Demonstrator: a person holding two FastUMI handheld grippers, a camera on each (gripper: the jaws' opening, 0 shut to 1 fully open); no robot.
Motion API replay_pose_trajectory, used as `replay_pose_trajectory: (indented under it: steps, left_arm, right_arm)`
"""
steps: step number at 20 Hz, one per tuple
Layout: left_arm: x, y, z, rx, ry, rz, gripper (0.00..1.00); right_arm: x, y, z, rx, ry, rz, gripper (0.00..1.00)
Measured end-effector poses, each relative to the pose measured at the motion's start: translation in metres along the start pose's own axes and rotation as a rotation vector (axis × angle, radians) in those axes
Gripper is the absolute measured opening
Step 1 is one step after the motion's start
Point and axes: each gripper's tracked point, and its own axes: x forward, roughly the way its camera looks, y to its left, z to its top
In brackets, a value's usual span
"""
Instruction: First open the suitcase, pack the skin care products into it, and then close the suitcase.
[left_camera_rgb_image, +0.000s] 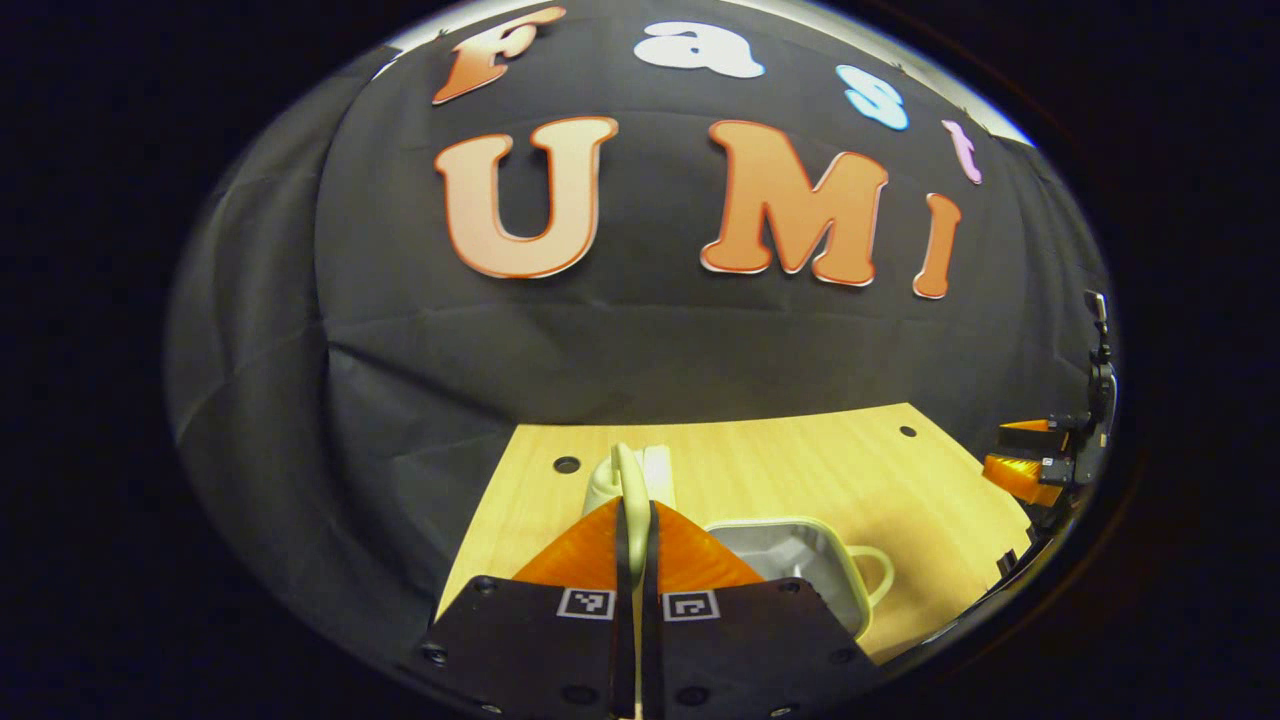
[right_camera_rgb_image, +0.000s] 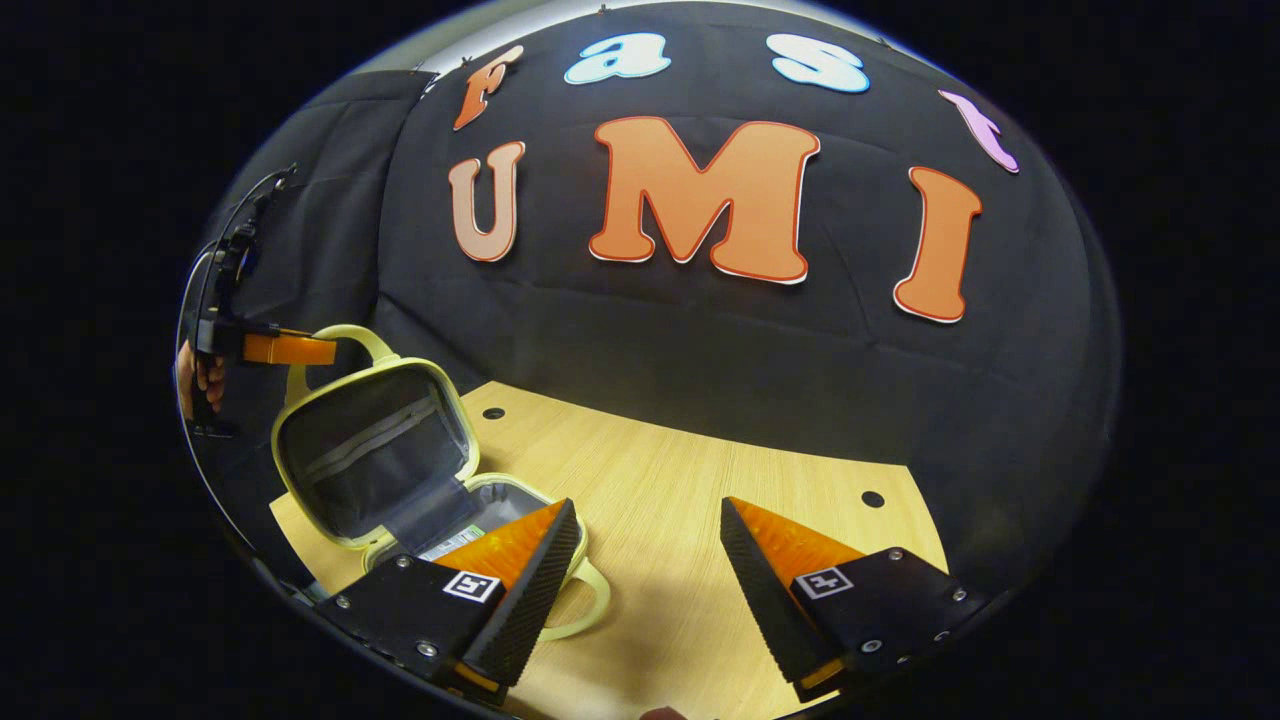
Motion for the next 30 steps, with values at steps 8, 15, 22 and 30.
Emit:
replay_pose_trajectory:
  steps: [8, 15, 22, 30]
  left_arm:
    - [0.017, -0.146, -0.009, 0.033, 0.027, -0.147, 0.04]
    - [0.049, -0.237, -0.069, 0.090, 0.139, -0.213, 0.03]
    - [0.065, -0.281, -0.124, 0.184, 0.233, -0.228, 0.05]
    - [0.061, -0.316, -0.108, 0.220, 0.142, -0.223, 0.69]
  right_arm:
    - [-0.017, -0.029, -0.017, -0.016, -0.004, 0.044, 0.93]
    - [-0.030, -0.061, -0.033, -0.019, -0.001, 0.045, 0.94]
    - [-0.038, -0.082, -0.044, 0.005, 0.009, 0.039, 0.94]
    - [-0.044, -0.102, -0.036, 0.026, -0.036, 0.004, 0.94]
